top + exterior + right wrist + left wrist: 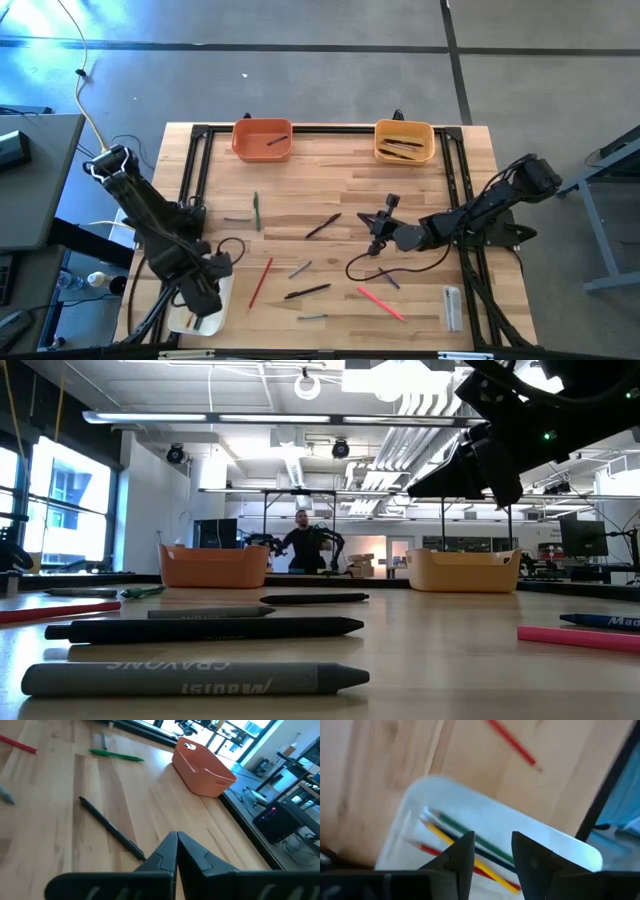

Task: Sort crayons/erasers/pens/pencils in bins
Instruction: Put the gray crayon into the orange bin

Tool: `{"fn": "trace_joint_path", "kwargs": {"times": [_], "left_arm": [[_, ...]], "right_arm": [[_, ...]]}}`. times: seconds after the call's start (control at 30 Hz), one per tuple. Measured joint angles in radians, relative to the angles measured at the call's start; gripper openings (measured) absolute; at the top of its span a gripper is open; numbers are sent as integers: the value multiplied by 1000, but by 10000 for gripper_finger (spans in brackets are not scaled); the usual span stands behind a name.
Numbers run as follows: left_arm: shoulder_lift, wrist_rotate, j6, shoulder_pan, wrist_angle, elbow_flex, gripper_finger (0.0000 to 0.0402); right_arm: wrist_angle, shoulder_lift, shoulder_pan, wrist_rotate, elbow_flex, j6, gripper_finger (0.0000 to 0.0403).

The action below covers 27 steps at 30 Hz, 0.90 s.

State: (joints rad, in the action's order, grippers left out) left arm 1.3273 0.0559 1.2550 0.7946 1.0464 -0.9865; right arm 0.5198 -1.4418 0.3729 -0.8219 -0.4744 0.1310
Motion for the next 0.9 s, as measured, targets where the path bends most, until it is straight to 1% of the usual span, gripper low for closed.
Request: {"fn": "trace_joint_path", "kwargs": {"times": [0.03,0.1,0.2,0.3,0.43,0.53,0.67,0.77,0.83,0.9], "left_arm": [[0,21,-52,-8,23,-24,116],[0,101,-179,-34,65,-71,104],[-7,210,-393,-108,88,-111,80],[-26,252,-606,-214,80,-114,49],[-46,273,-874,-375,78,-68,8],[-68,252,-1010,-513,41,3,5],[-93,133,-1154,-693,-83,152,1],[-97,101,-1235,-796,-167,249,1],[-85,92,-1270,-851,-224,270,1],[-90,84,-1317,-892,-260,265,4]], "right_arm": [[0,0,0,9,0,0,0],[0,0,0,17,0,0,0],[0,0,0,20,0,0,0],[0,0,0,20,0,0,0],[0,0,0,21,0,0,0],[0,0,0,30,0,0,0],[0,0,0,44,0,0,0],[0,0,0,45,0,0,0],[0,0,0,45,0,0,0],[1,0,0,45,0,-1,0]]}}
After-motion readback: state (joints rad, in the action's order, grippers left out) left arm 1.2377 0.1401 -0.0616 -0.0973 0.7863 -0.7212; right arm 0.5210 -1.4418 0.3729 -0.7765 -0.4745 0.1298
